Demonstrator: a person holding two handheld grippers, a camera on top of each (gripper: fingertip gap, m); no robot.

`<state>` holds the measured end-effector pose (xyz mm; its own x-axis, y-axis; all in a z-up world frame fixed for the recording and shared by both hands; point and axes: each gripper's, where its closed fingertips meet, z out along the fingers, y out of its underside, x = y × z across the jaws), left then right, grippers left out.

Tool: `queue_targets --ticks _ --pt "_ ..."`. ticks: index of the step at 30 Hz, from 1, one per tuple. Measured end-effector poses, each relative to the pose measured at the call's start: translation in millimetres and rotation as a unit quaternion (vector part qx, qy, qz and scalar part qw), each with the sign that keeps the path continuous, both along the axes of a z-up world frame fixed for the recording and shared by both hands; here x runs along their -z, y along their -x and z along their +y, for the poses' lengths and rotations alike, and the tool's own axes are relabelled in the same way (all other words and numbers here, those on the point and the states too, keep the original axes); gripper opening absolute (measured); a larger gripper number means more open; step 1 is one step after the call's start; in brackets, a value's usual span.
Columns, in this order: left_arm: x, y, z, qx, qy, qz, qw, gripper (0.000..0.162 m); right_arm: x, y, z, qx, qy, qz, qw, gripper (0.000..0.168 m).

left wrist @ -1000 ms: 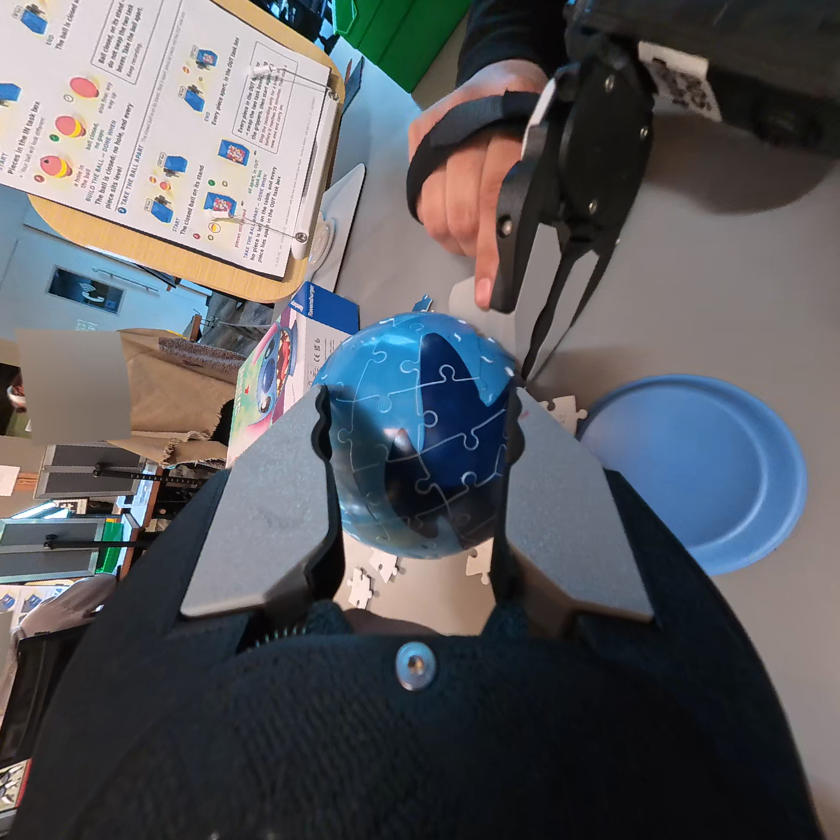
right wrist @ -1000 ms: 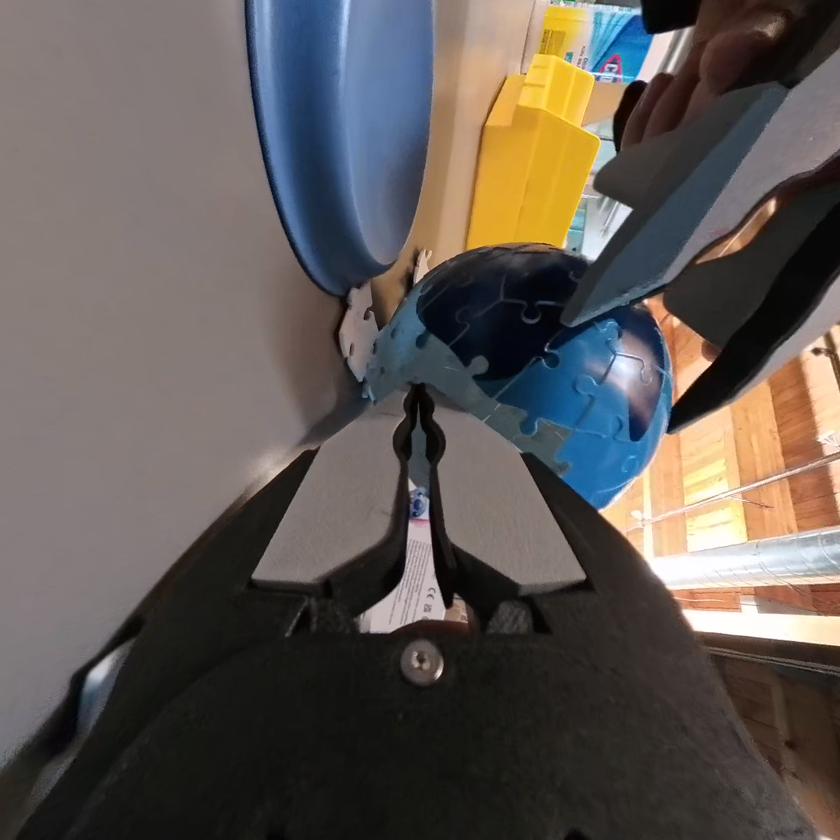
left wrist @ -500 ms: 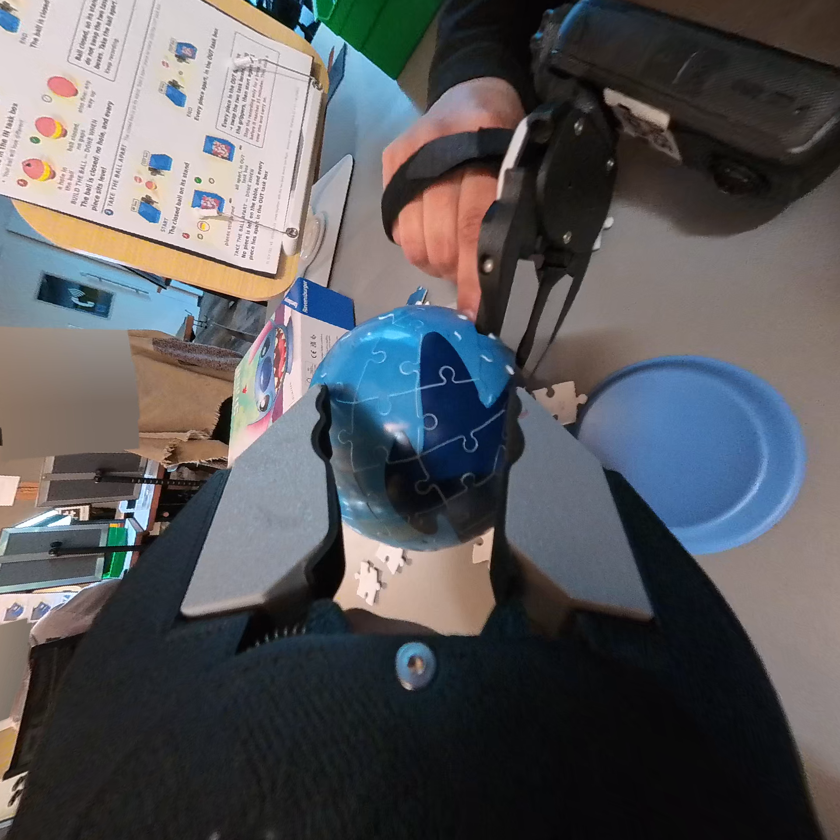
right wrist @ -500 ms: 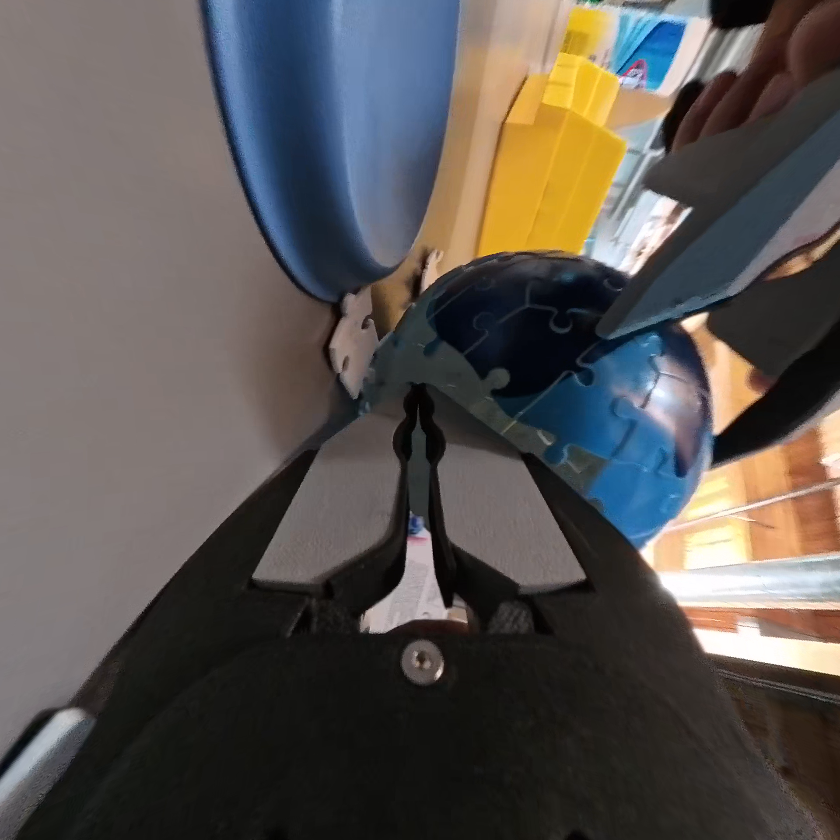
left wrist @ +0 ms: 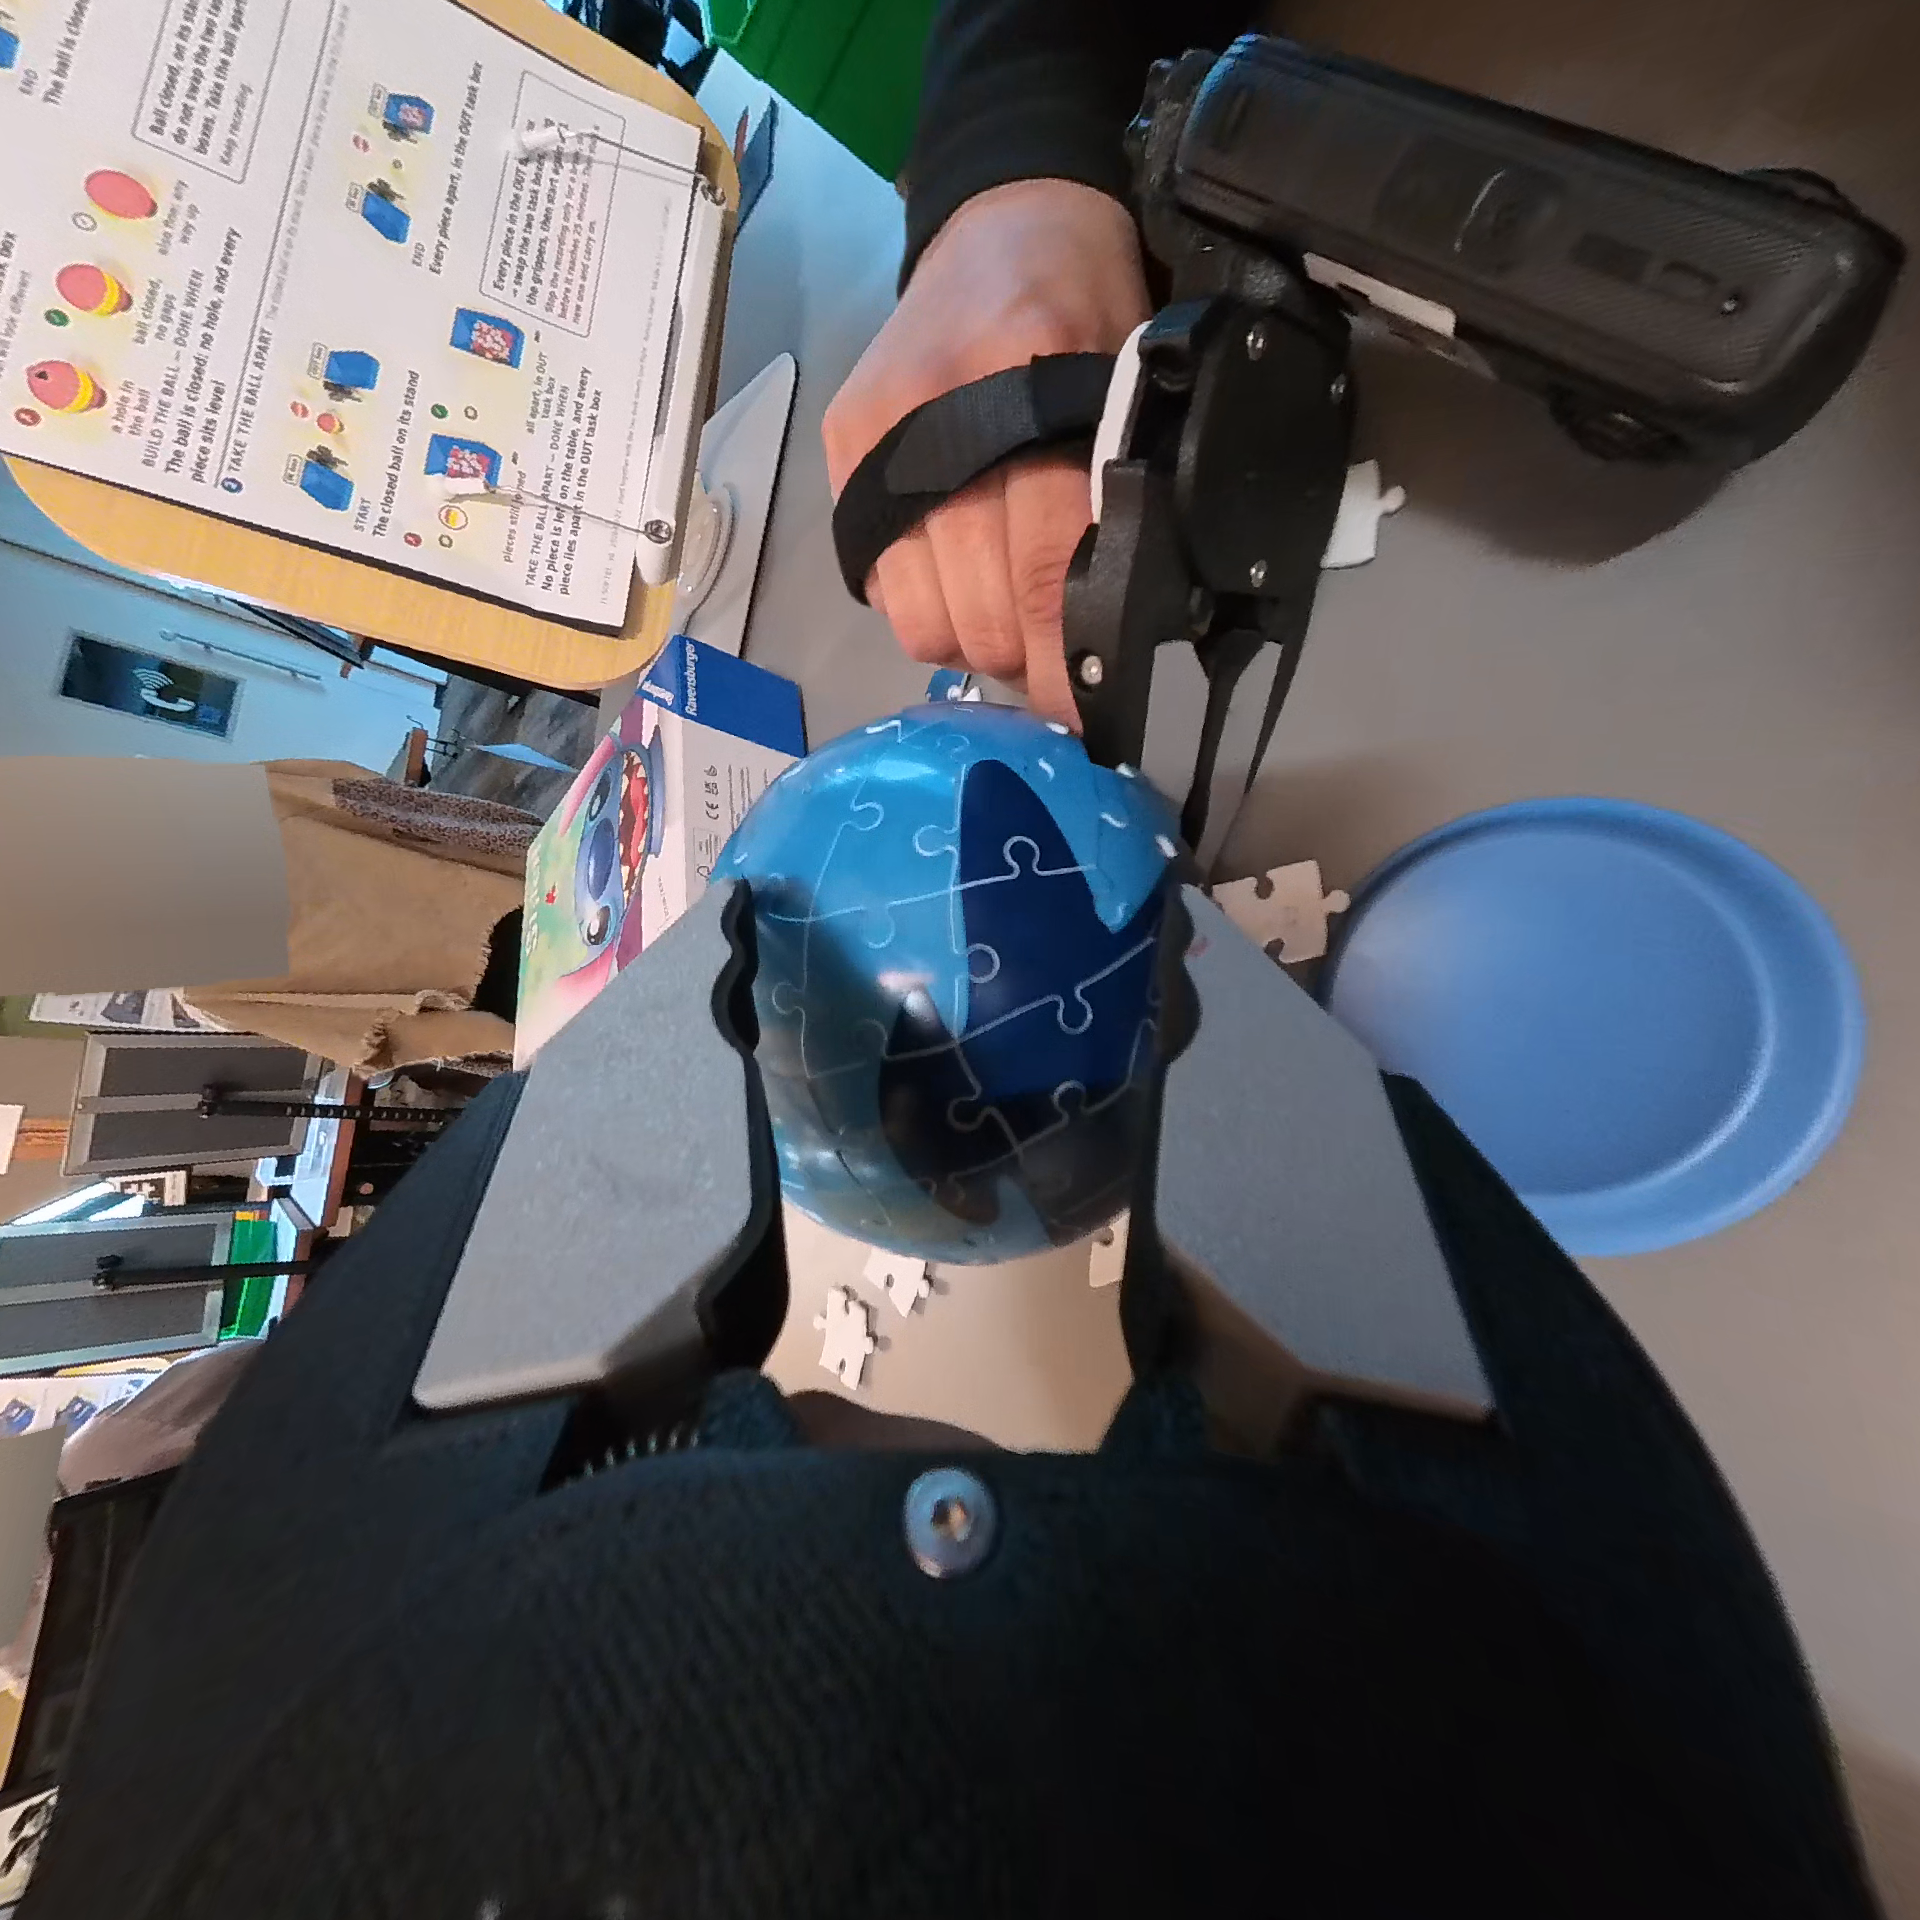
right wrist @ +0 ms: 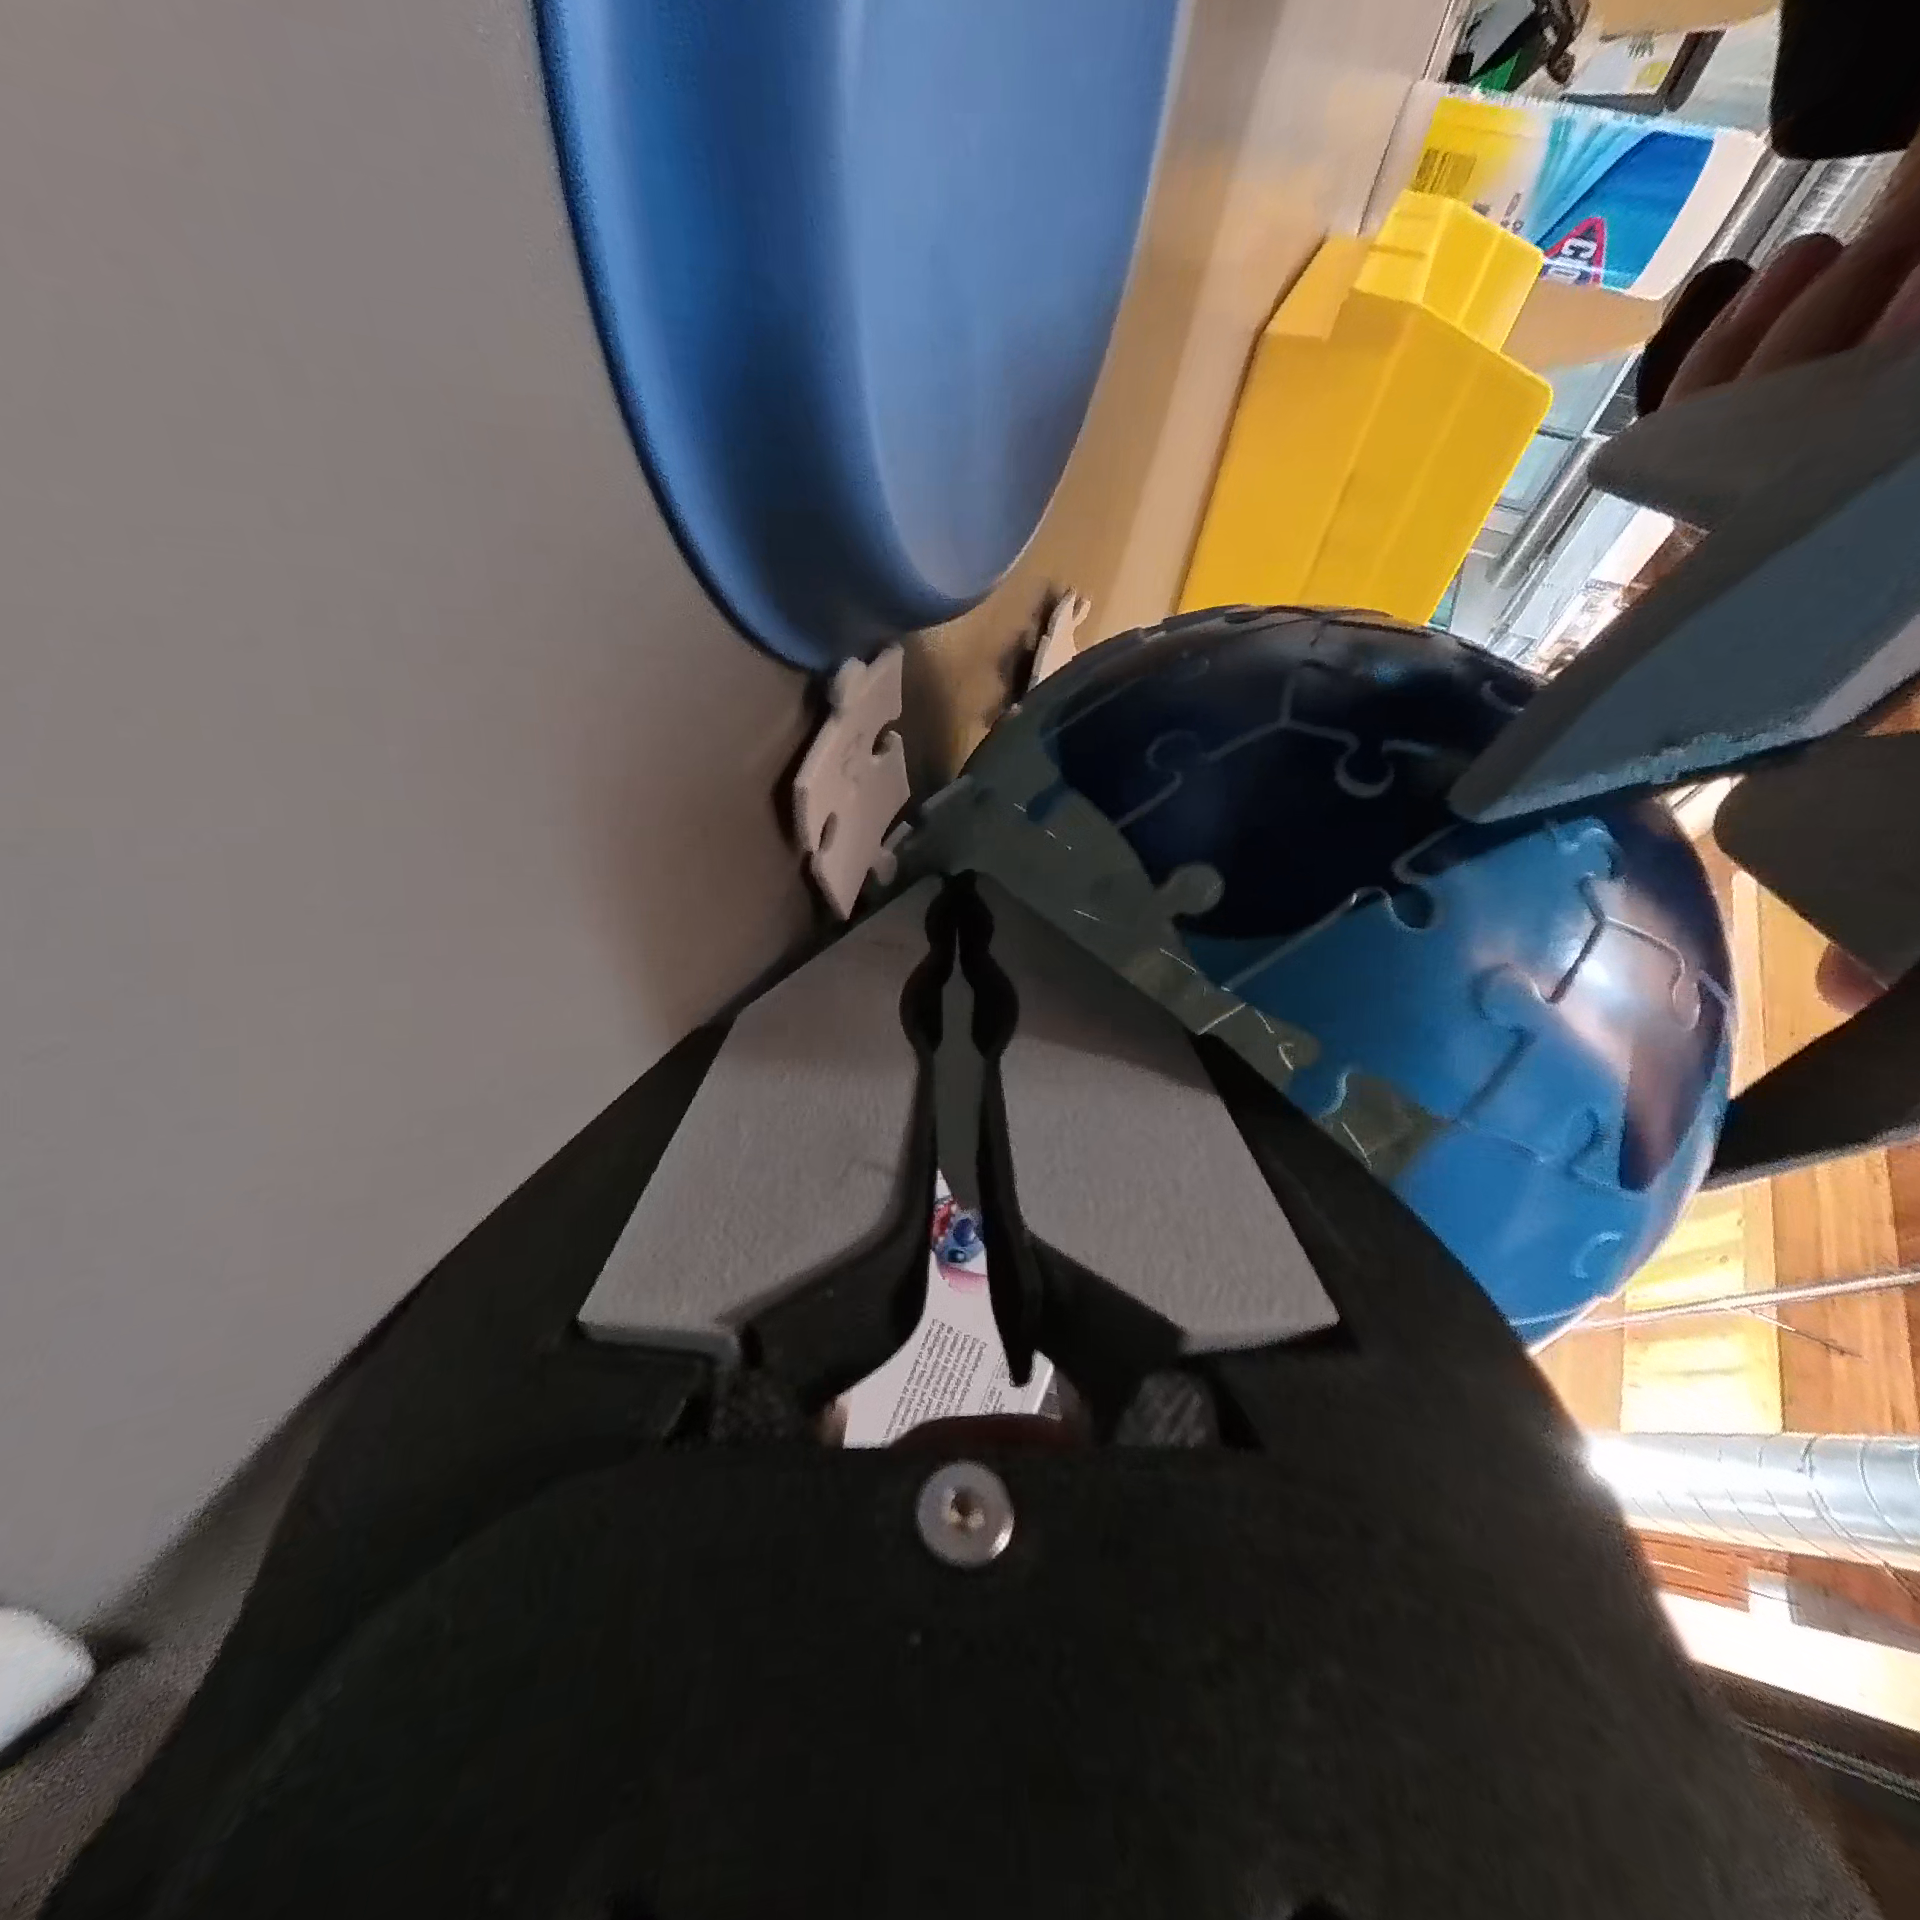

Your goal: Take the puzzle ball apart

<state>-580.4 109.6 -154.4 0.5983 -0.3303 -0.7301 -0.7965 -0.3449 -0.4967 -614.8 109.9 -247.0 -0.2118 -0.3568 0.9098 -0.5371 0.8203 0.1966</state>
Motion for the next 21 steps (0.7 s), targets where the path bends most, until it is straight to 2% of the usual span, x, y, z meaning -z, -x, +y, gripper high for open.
queue_targets --ticks 8,13,15,18,21 --pt "0 1 -2 -0.006 0.000 0.002 1.000 0.077 1 -2 -1 0.004 -0.069 0.027 0.997 0.000" --pt "0 1 -2 -0.007 -0.002 0.003 1.000 0.076 0 -1 0 0.007 -0.046 0.019 0.999 0.000" --pt "-1 3 -2 -0.009 -0.002 0.000 1.000 0.076 -4 -1 2 0.021 -0.011 0.025 0.999 0.000" --pt "-1 6 -3 -0.015 -0.002 -0.005 1.000 0.076 -25 -5 10 0.007 0.002 0.120 0.993 0.000" --pt "-1 7 -4 -0.020 0.003 -0.003 1.000 0.076 -32 -22 28 0.009 0.031 0.122 0.992 0.000"
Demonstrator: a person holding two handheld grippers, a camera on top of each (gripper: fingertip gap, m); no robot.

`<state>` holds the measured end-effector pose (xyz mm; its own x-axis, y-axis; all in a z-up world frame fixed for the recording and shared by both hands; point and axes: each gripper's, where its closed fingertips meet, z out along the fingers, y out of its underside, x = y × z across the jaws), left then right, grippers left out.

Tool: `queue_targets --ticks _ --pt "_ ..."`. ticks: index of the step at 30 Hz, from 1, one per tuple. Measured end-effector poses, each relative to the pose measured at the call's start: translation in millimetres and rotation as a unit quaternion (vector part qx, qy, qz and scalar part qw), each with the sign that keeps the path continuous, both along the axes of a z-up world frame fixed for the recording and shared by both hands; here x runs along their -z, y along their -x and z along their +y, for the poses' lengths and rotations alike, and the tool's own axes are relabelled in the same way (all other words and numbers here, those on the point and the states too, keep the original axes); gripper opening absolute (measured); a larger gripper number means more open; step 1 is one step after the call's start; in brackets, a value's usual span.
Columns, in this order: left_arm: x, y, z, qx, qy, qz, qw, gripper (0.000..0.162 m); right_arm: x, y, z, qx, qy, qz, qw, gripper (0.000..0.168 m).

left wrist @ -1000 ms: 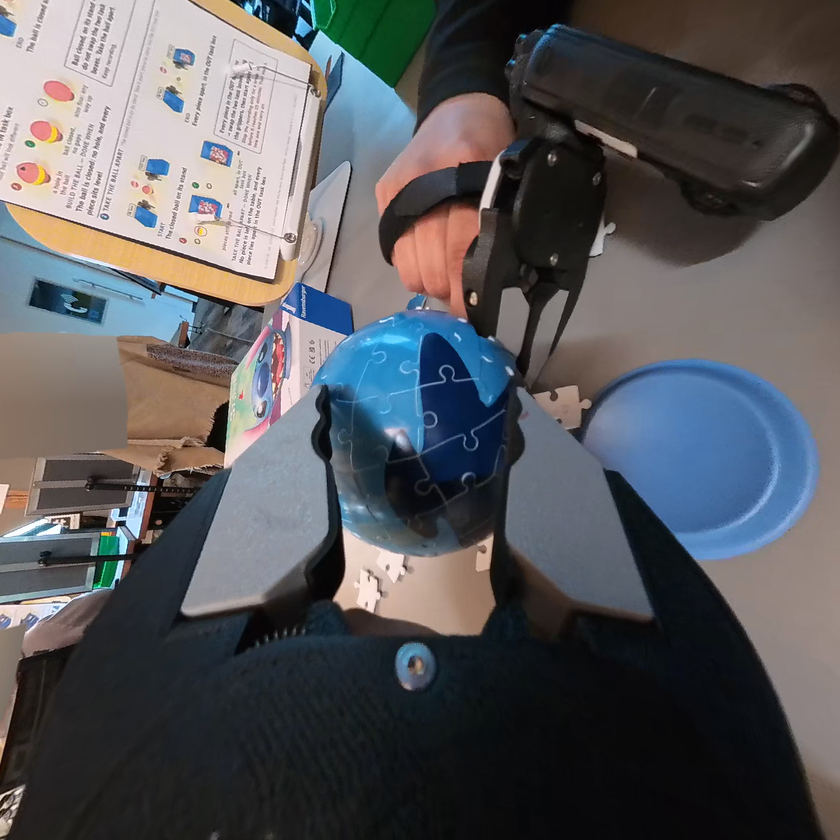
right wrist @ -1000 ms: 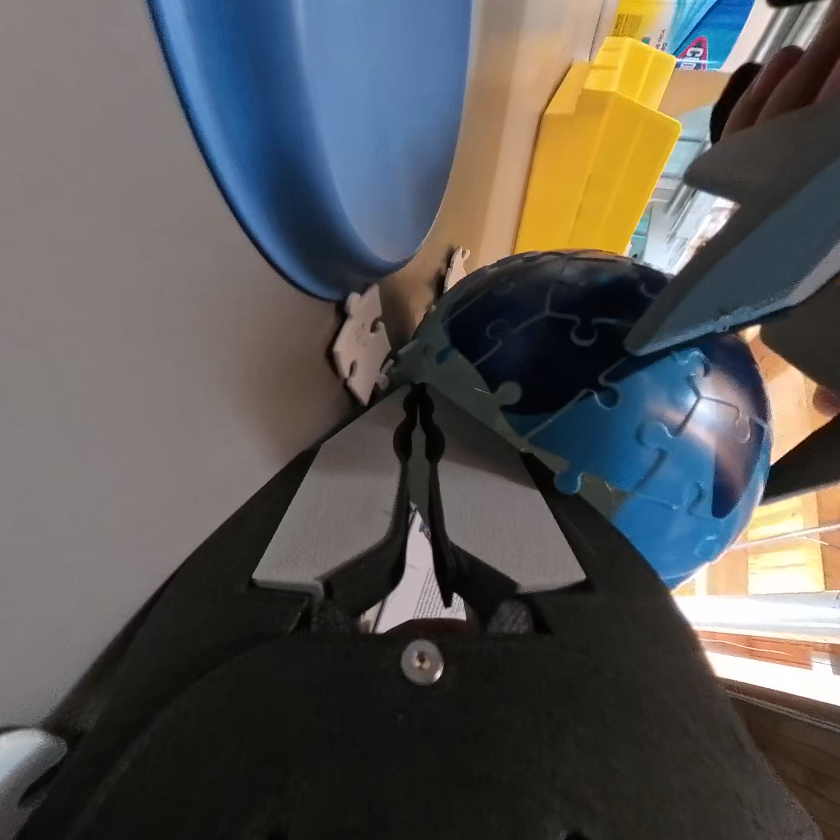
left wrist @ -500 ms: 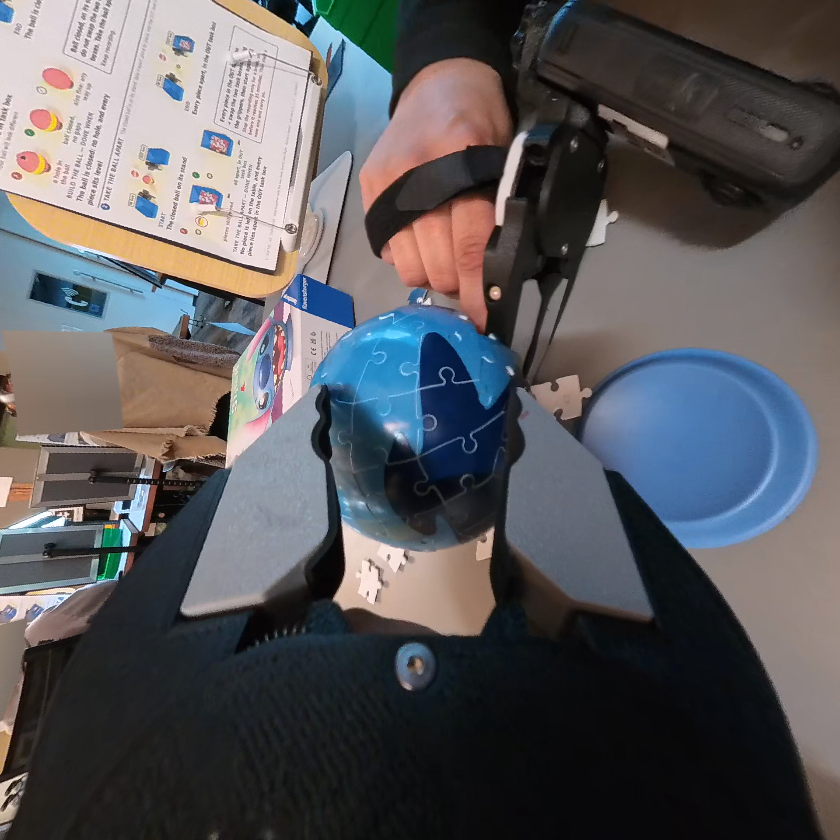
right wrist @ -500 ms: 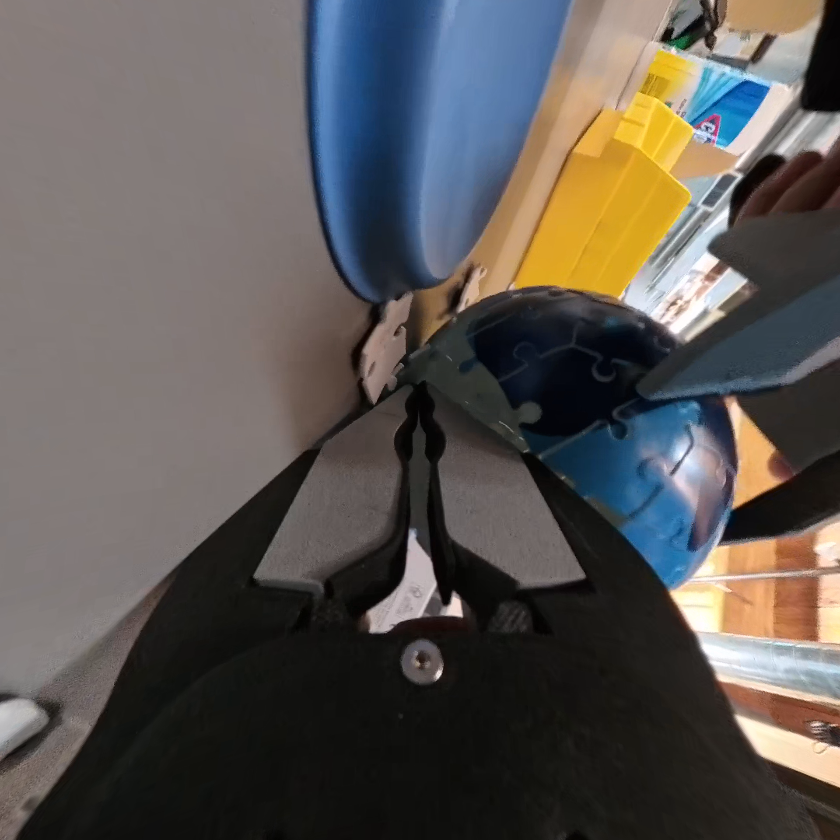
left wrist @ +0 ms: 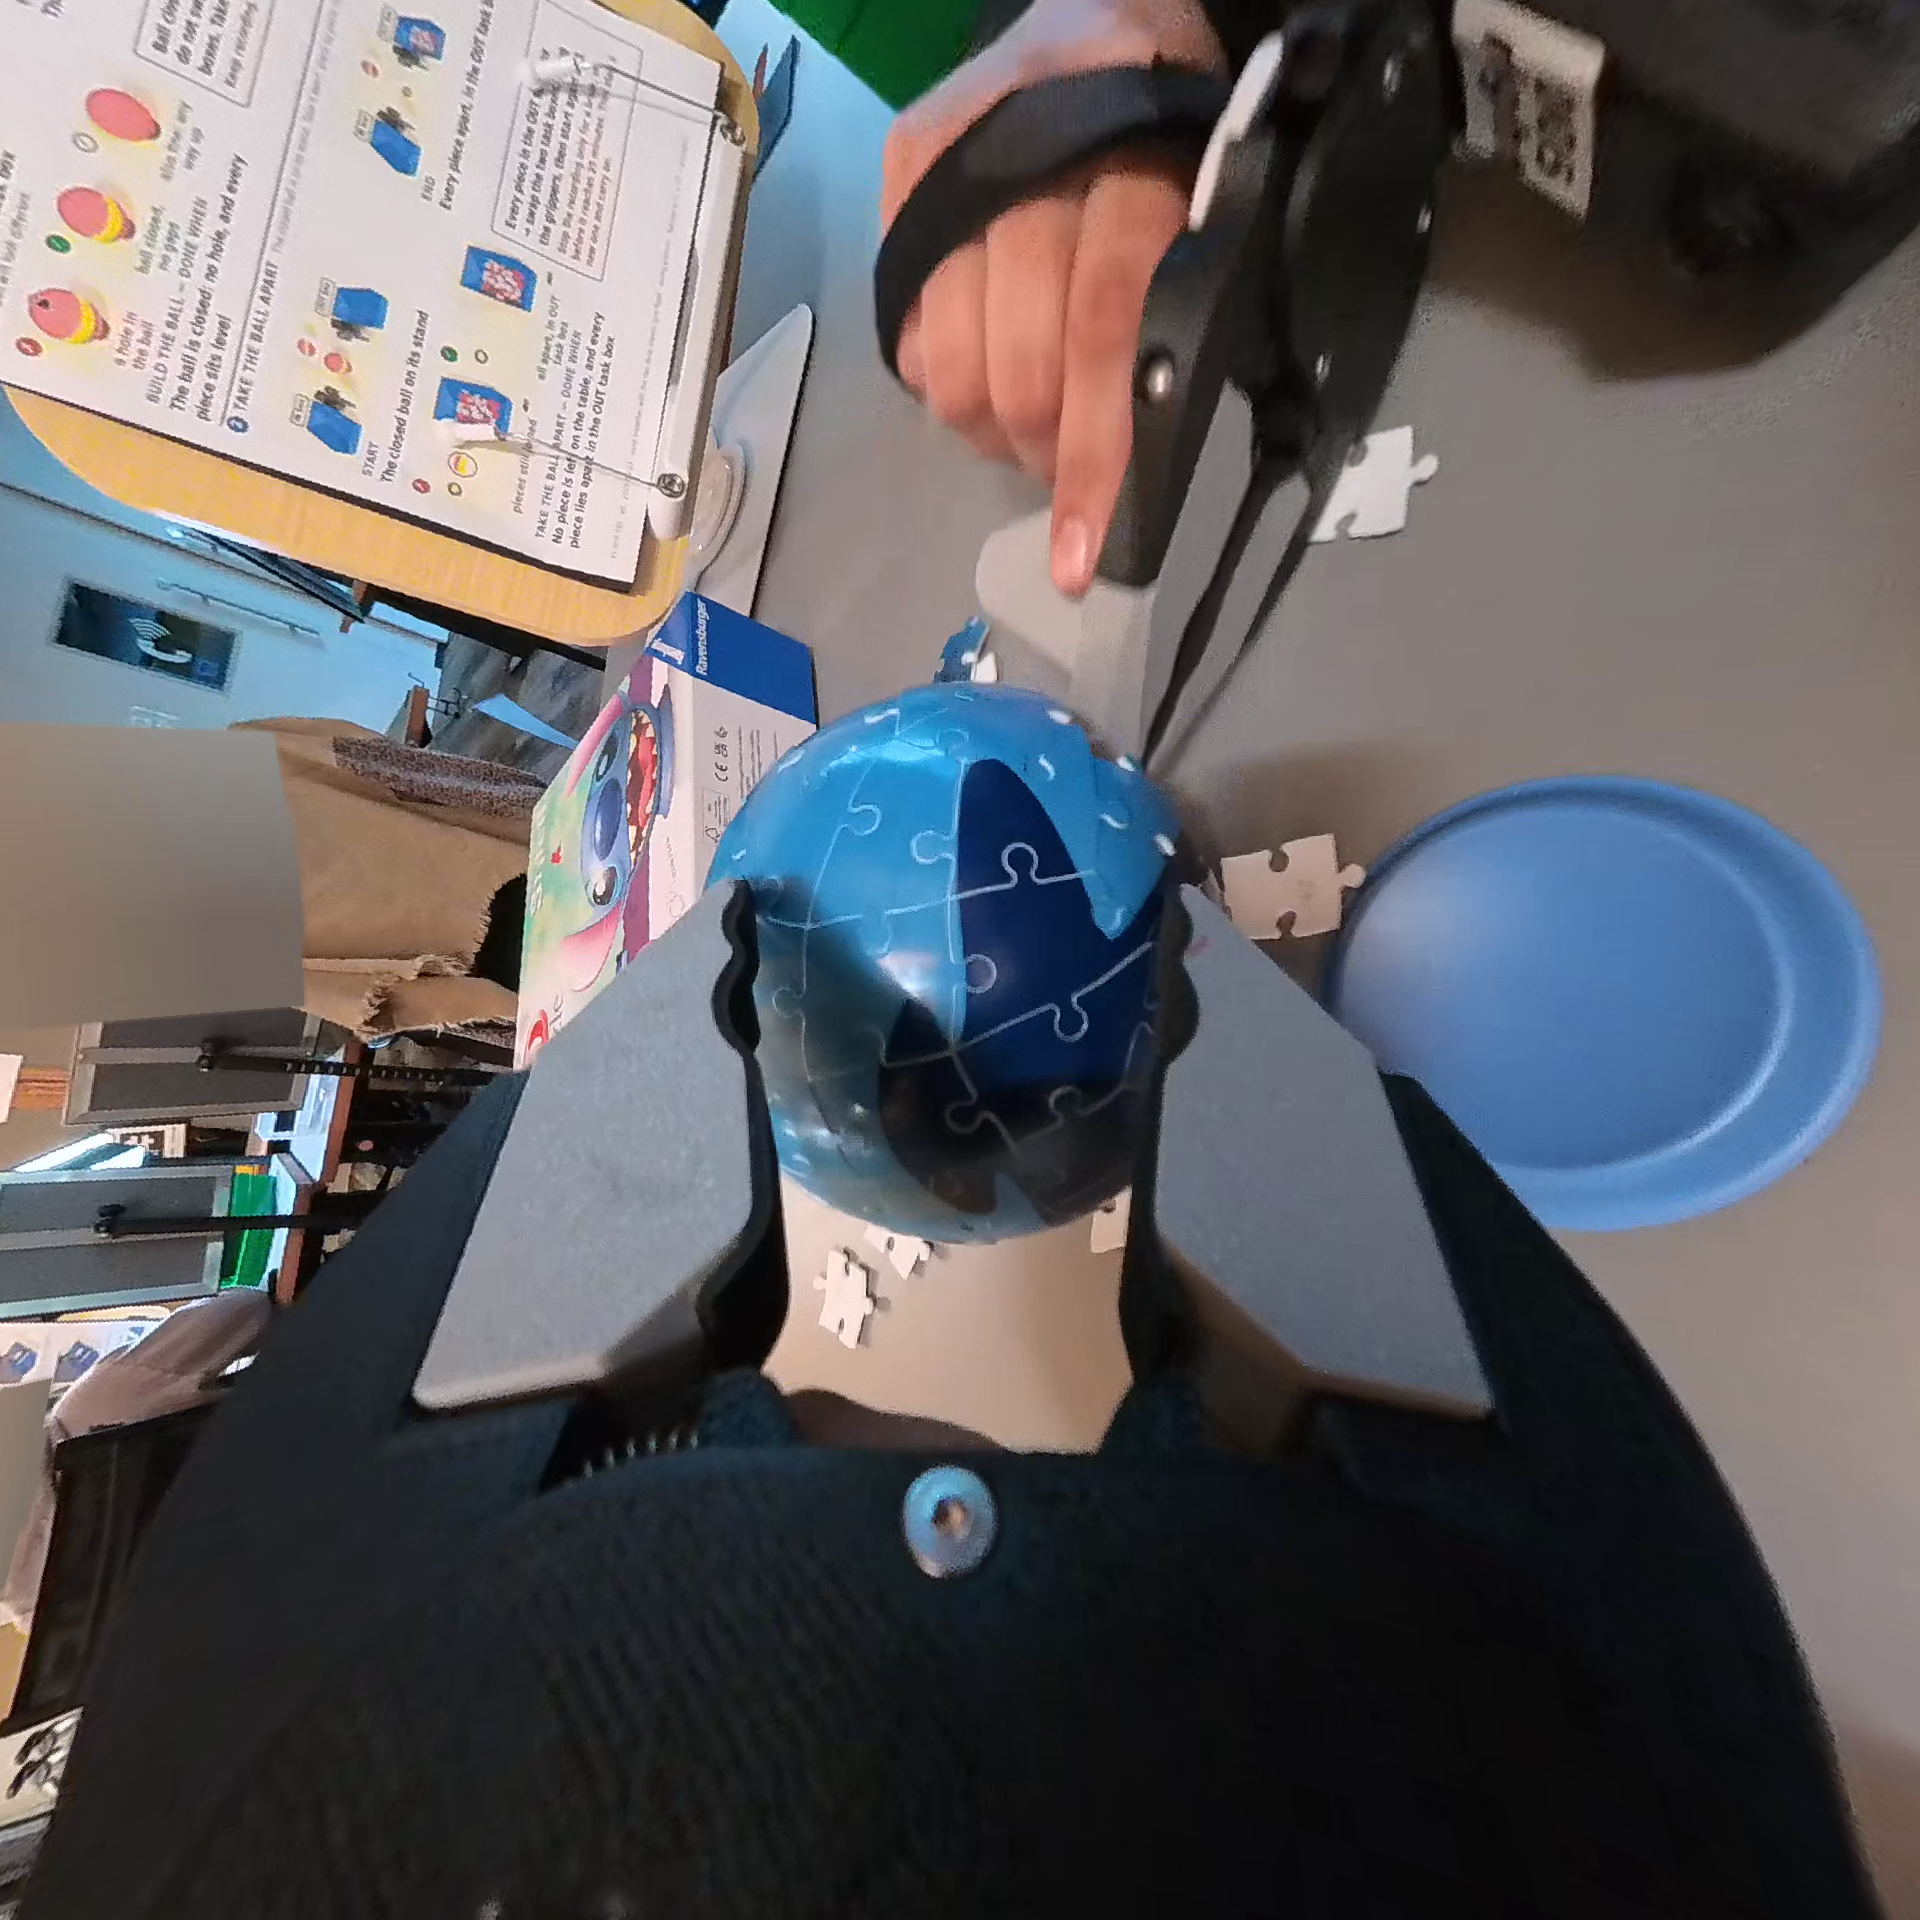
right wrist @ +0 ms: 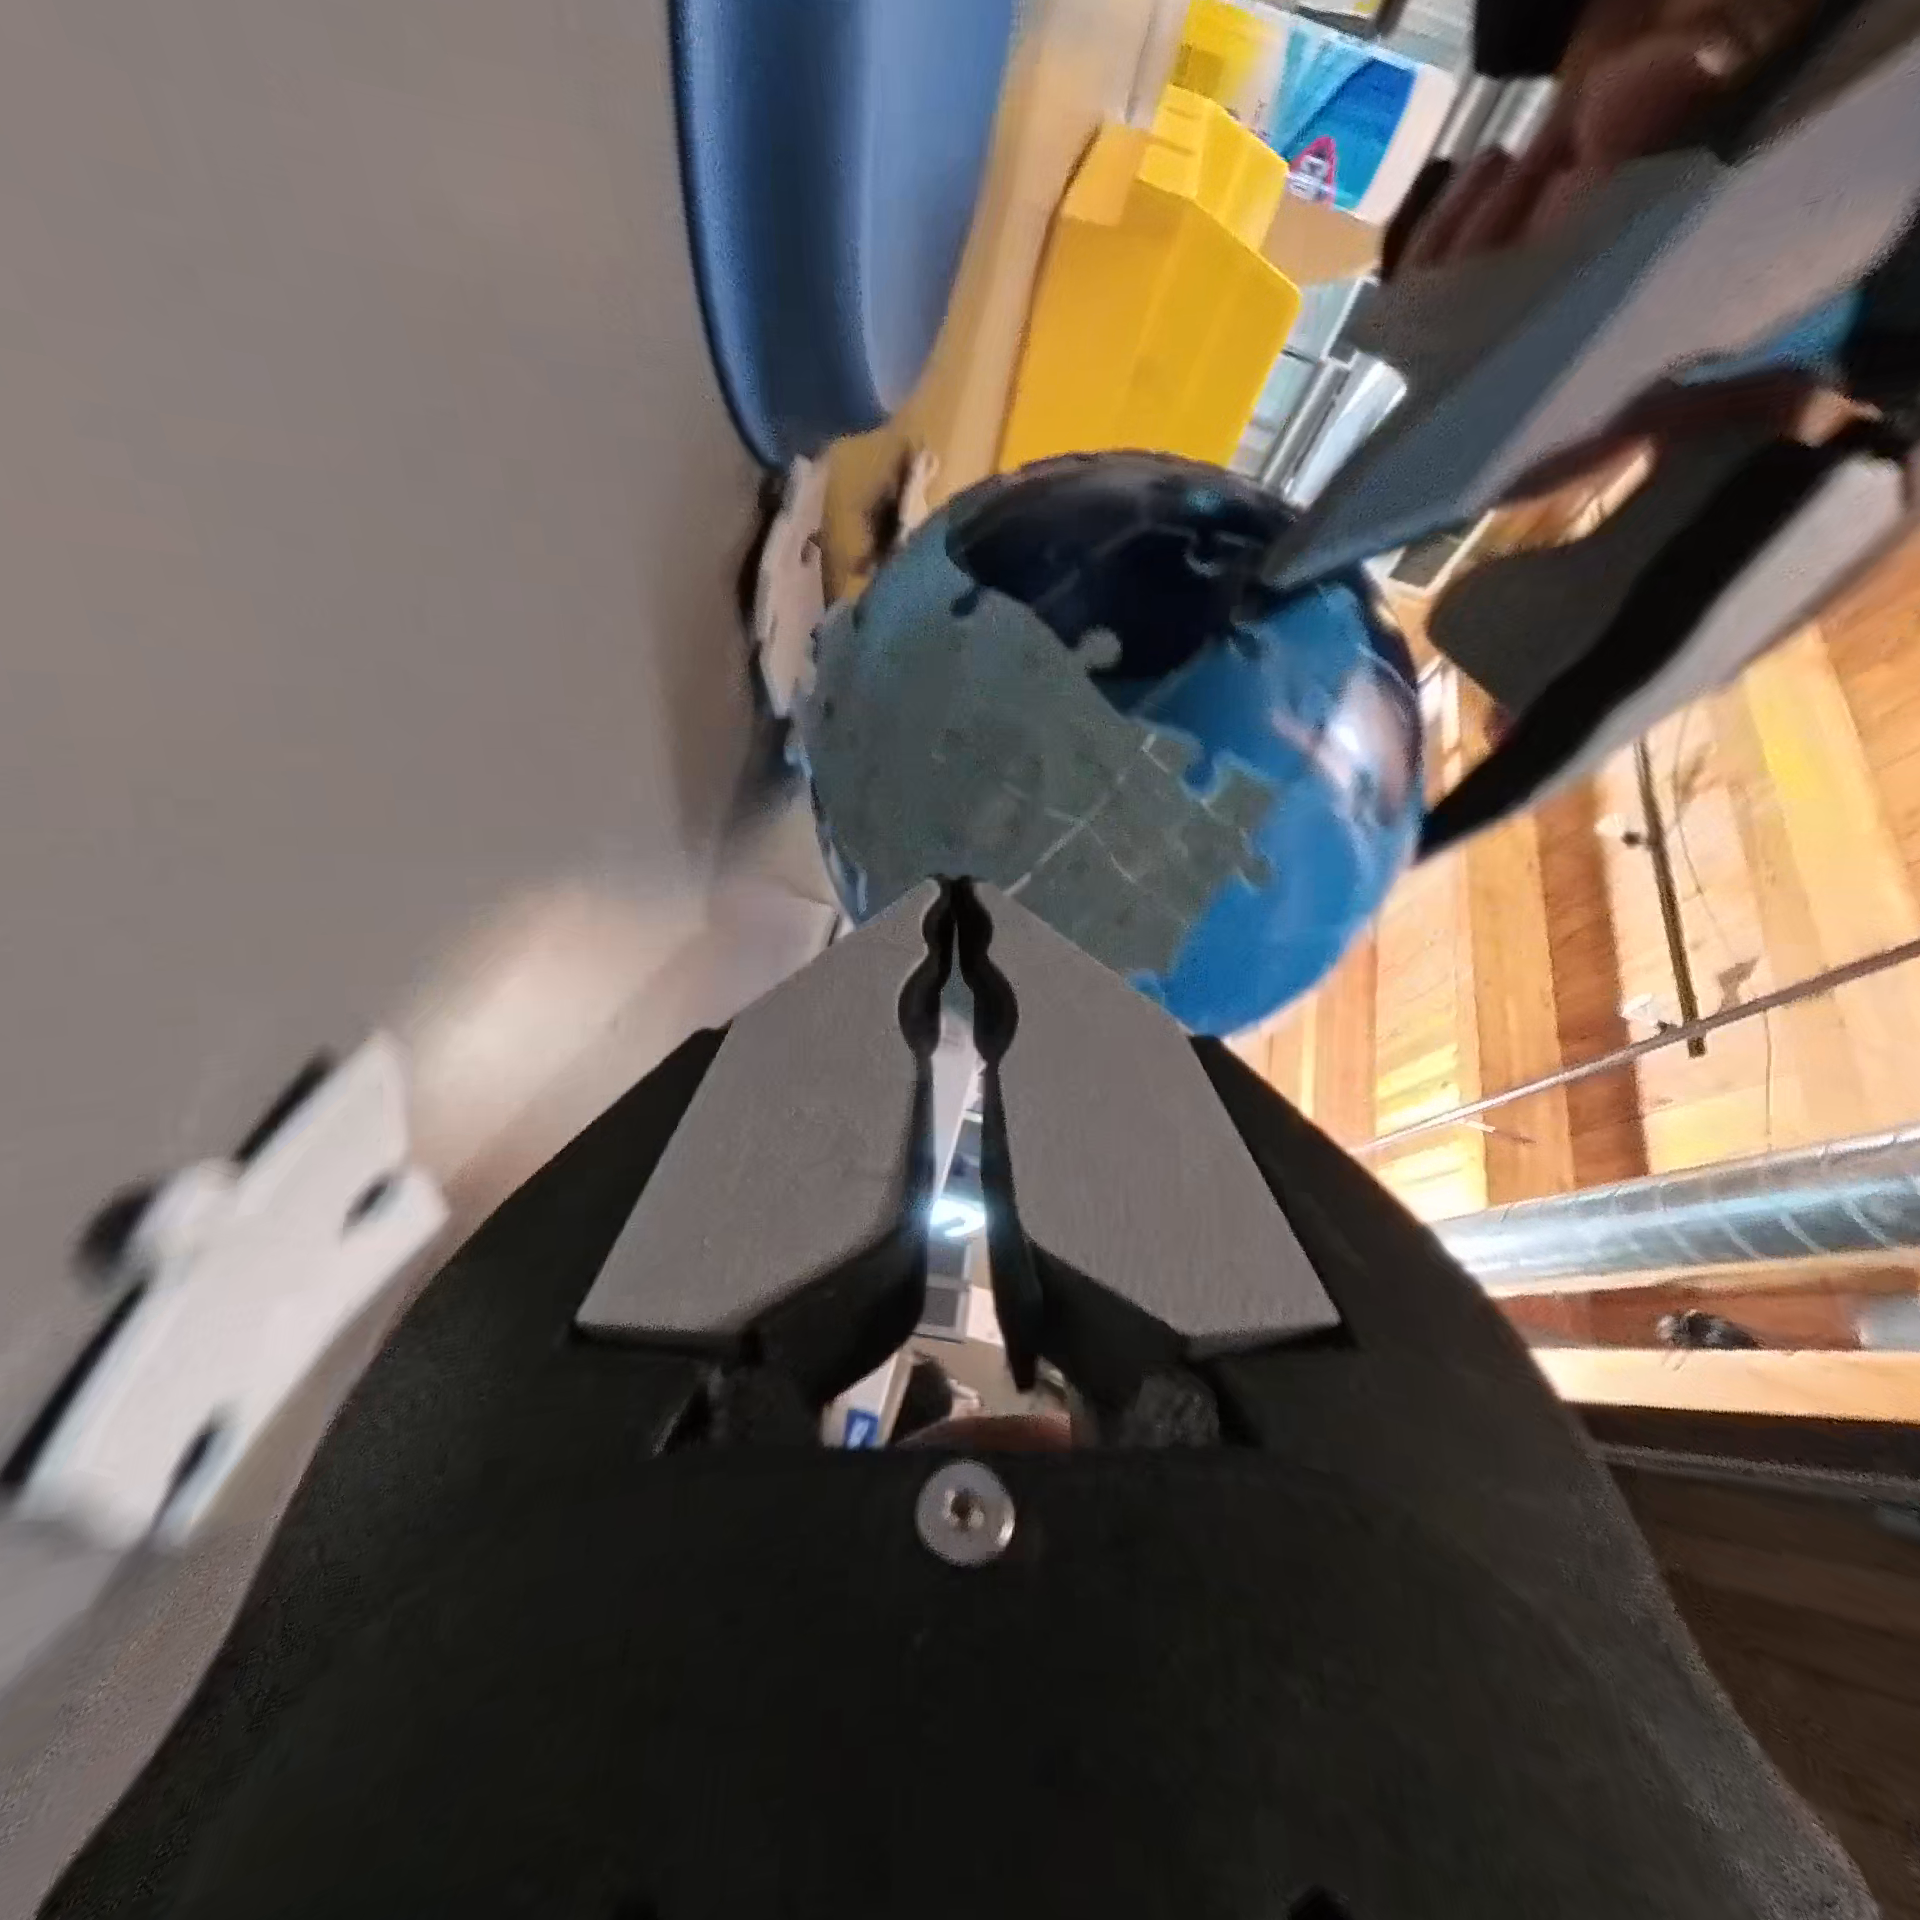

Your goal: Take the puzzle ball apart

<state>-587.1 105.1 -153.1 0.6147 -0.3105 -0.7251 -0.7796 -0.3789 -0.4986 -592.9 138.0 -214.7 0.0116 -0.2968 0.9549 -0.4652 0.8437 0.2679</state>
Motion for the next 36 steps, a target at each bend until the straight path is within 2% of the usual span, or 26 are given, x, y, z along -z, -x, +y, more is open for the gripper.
queue_targets --ticks 3,6,10,12,14,18,21,32,35,36 --pt "0 1 0 -0.005 -0.002 -0.005 1.000 0.076 -12 -16 17 0.002 0.062 -0.016 0.998 0.000" --pt "-1 1 1 -0.009 -0.007 -0.012 1.000 0.076 -4 -17 27 0.031 0.096 -0.068 0.993 0.000" --pt "0 -2 5 -0.009 -0.005 -0.004 1.000 0.076 19 -14 21 0.035 0.078 -0.134 0.987 0.000" --pt "1 -5 6 -0.007 -0.001 0.007 1.000 0.076 20 -12 15 0.031 0.082 -0.149 0.985 0.000" --pt "2 -7 5 -0.008 0.003 0.018 1.000 0.076 19 -12 6 0.022 0.073 -0.147 0.986 0.000" --pt "4 -11 4 -0.004 0.012 0.040 0.999 0.075 13 -6 -16 0.011 0.038 -0.089 0.995 0.000" --pt "2 -18 2 0.005 0.014 0.046 0.999 0.069 14 3 -22 0.027 -0.004 -0.047 0.999 0.000" --pt "2 -12 -1 -0.014 0.013 0.041 0.999 0.071 13 9 -19 0.044 -0.003 -0.035 0.998 0.000" --pt "2 -8 0 -0.017 0.019 0.039 0.999 0.072 14 6 -18 0.035 0.024 -0.070 0.997 0.000" --pt "2 -5 0 -0.021 0.021 0.043 0.999 0.072 13 0 -17 0.023 0.034 -0.077 0.996 0.005"
